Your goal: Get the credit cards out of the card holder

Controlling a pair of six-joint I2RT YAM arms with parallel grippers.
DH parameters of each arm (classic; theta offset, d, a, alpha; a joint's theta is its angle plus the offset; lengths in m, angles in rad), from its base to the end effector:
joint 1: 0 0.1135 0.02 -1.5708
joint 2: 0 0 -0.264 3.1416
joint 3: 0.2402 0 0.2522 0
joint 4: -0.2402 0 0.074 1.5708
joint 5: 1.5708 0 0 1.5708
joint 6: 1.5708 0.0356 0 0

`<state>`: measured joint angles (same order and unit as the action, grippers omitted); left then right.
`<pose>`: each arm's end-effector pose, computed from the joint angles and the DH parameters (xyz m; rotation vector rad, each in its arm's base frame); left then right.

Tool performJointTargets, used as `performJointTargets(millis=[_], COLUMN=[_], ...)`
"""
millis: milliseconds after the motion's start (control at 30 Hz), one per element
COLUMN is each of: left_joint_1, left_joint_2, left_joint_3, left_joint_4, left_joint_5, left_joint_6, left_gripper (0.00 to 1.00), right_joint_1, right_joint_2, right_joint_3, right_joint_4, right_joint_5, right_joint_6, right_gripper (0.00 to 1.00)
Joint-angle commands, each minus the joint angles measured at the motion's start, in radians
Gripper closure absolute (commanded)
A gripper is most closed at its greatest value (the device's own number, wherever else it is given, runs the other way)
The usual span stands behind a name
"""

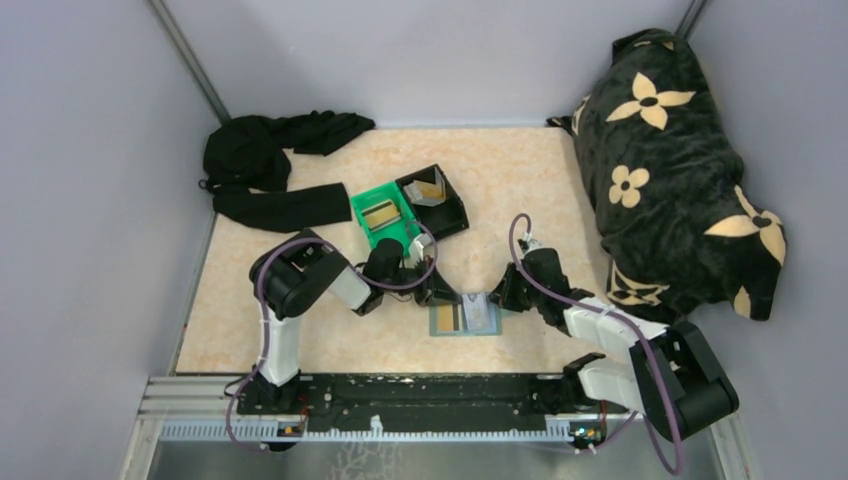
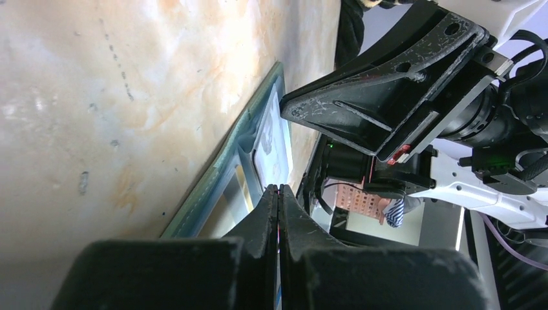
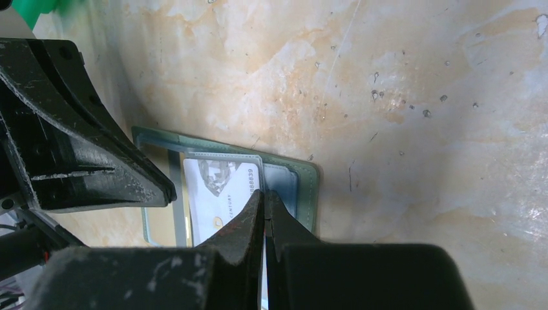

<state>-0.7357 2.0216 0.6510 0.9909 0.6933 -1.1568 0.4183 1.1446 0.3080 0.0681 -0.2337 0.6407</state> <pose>0.2343 -0.2428 0.0854 0.0707 2.3960 -1.7717 0.1772 0.0878 0.1367 0.1507 2.4494 0.7734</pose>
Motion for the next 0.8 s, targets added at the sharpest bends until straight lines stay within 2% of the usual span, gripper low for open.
performJointTargets(millis=[0,100,133,167,233,267,333,567,767], left_joint_1=[0.018,0.015,0.010,0.001,-0.025,-0.039,-0.063,-0.112,-0.147], left_joint_2=[-0.002,-0.006,-0.013,-0.026,-0.063,-0.082,-0.123,-0.207,-0.192], left_joint_3=[-0.023,-0.004,0.007,0.018,0.030,0.031,0.034,0.067,0.073], left_joint_4=[0.034,-0.038,-0.089,-0.151,-0.254,-0.289,-0.350,-0.590,-0.634], left_joint_5=[0.010,0.012,0.004,-0.010,-0.043,-0.062,-0.096,-0.244,-0.335], left_joint_6=[-0.008,0.000,0.014,0.025,0.050,0.054,0.058,0.076,0.019], left_gripper=[1.00,1.00,0.97,0.82,0.63,0.55,0.48,0.48,0.50], right_joint_1=[-0.004,-0.004,-0.005,-0.005,-0.004,-0.004,-0.004,-0.004,-0.004], right_joint_2=[0.024,0.022,0.022,0.023,0.027,0.031,0.041,0.054,0.058], right_joint_3=[-0.011,-0.005,0.000,0.002,0.006,0.006,0.005,-0.004,-0.014], right_joint_4=[0.003,-0.005,-0.009,-0.011,-0.008,-0.004,0.009,0.030,0.049], right_joint_5=[0.030,0.030,0.029,0.029,0.028,0.027,0.020,-0.009,-0.048], right_joint_6=[-0.006,-0.012,-0.014,-0.016,-0.018,-0.018,-0.020,-0.031,-0.042], right_gripper=[1.00,1.00,1.00,1.00,1.00,1.00,1.00,1.00,1.00])
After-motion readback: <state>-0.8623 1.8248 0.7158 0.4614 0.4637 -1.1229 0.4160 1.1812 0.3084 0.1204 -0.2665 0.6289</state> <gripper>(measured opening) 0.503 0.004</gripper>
